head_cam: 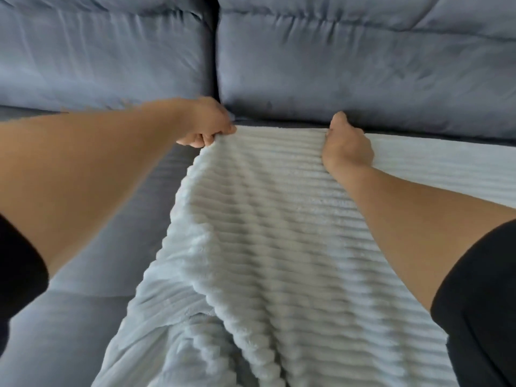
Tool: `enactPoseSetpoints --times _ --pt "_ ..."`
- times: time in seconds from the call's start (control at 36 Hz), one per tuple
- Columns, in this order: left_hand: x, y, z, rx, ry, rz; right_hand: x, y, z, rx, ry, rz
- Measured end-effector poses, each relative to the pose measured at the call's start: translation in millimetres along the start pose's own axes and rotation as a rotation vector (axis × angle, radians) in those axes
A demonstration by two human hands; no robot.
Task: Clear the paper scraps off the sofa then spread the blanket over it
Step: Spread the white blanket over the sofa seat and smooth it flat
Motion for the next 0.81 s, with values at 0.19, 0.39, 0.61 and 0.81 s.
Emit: enactPoseSetpoints --times 0.19,0.39,0.61,0.81 --pt "30 45 -20 -0.331 0.193 0.034 -2 15 4 -0.221 -0.025 -0.024" --pt "20 9 6 -0.063 0.160 0.344 -4 21 9 -0.305 -0.043 -0.066" --pt "-4 16 26 0.533 -0.032 0.434 -3 19 11 -0.262 -0.029 -0.031" --pt "-8 -13 19 0.589 -0.117 0.155 -3 23 8 -0.287 -0.045 -0.010"
Point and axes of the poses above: each hand's wrist, its own z-axis away from the middle knuckle, its own y-axis out of the palm, x = y × z, the point moved 1 cm from there along -z, towards the middle knuckle, and after that the axes turned 3 degrees about -x, right-handed, at the moved point
